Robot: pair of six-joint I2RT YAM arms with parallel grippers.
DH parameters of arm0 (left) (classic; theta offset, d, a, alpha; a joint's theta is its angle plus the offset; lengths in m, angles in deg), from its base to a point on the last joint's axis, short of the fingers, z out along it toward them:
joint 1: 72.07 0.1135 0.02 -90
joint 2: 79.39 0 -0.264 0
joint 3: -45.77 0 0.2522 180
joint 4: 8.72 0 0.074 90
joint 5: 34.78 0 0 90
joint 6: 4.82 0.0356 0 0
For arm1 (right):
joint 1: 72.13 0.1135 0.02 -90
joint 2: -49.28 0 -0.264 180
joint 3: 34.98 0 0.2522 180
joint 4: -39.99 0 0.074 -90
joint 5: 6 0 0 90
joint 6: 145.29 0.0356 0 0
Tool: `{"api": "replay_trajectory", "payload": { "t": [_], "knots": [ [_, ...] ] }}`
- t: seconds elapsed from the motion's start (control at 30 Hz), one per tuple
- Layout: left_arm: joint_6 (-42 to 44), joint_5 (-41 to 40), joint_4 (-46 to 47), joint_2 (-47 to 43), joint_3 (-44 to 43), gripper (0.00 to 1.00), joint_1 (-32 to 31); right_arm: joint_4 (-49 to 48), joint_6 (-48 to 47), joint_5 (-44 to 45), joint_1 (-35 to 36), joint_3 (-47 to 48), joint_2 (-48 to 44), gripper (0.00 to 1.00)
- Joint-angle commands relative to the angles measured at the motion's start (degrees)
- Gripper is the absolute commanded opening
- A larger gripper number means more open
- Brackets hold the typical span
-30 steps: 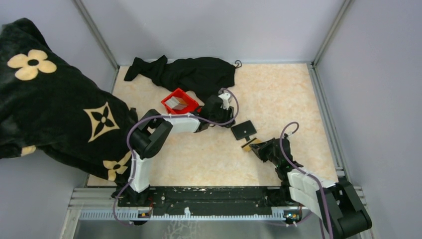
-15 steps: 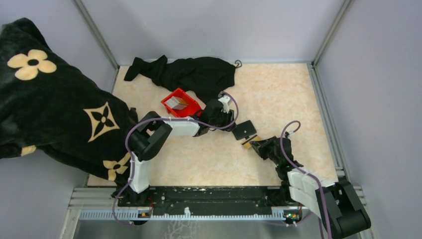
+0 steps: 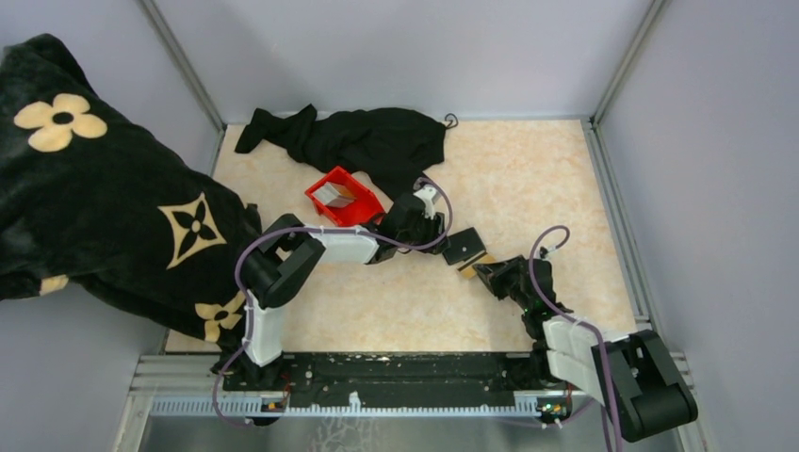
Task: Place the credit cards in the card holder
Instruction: Open the card holder at the center of the board.
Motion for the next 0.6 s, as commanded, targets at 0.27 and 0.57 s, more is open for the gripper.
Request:
{"api": "replay_trajectory", "payload": {
  "t": [0.27, 0.57],
  "knots": [
    [0.0, -11.4, -9.2, 0.2, -2.0, 0.57, -0.1, -10.0, 0.7, -0.8, -0.5, 0.3, 4.5, 0.00],
    [0.7, -13.4, -7.7, 2.6, -7.0, 0.57, 1.1, -11.7, 0.8, -1.4, -0.5, -0.1, 5.9, 0.00]
  ]
}}
